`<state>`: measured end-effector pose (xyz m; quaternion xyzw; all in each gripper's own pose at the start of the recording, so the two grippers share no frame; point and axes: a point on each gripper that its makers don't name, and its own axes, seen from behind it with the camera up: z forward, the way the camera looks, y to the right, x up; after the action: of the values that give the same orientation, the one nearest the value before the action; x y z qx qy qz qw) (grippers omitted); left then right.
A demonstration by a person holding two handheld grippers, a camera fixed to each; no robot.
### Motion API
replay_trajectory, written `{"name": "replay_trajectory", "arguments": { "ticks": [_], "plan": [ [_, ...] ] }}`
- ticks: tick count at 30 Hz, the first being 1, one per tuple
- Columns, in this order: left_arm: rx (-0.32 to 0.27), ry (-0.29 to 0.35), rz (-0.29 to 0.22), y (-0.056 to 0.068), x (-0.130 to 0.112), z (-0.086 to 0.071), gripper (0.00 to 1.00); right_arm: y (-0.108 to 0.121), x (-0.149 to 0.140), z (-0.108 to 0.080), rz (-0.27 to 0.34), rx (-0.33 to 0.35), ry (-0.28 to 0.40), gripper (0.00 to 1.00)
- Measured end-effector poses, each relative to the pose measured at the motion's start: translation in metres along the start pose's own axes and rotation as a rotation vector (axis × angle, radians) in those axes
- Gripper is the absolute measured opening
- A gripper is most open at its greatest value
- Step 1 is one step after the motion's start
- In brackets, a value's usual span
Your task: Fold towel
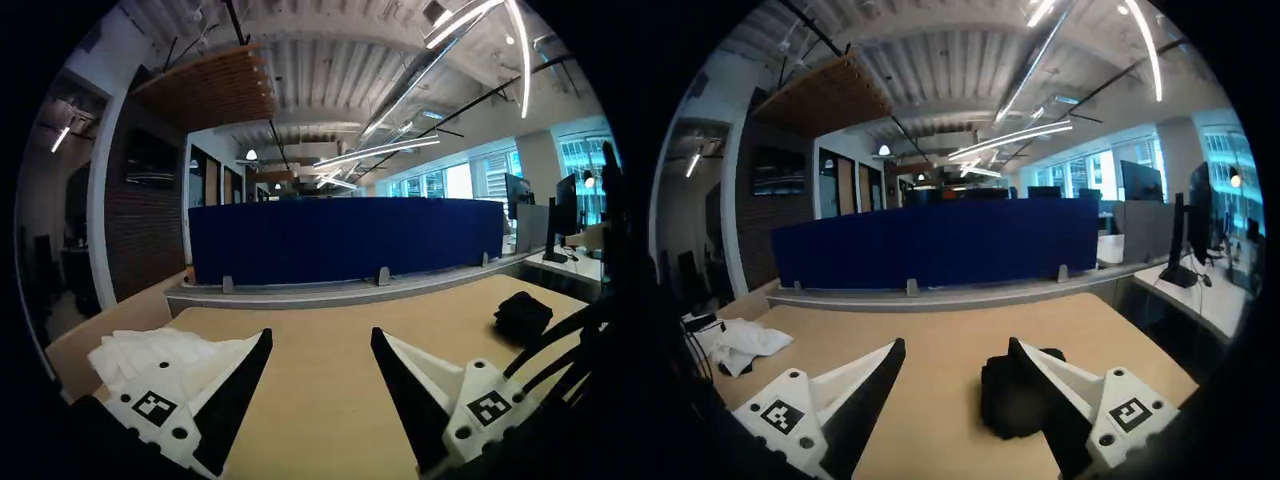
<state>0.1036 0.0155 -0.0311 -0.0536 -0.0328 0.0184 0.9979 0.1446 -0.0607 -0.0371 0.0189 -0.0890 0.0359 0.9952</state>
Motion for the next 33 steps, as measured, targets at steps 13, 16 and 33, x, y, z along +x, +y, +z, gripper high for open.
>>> {"name": "replay_trajectory", "arguments": {
  "ticks": [13, 16, 33],
  "plan": [
    [0.062, 0.036, -0.019, -0.012, -0.055, 0.019, 0.91, 0.019, -0.032, 0.032, -0.025, -0.056, -0.051, 1.0],
    [0.07, 0.03, -0.027, -0.011, -0.069, 0.021, 0.91, 0.02, -0.037, 0.039, -0.034, -0.059, -0.058, 1.0],
    [0.07, 0.063, -0.049, -0.005, -0.092, 0.034, 0.91, -0.006, -0.048, 0.064, -0.077, -0.01, -0.06, 1.0]
  ]
}}
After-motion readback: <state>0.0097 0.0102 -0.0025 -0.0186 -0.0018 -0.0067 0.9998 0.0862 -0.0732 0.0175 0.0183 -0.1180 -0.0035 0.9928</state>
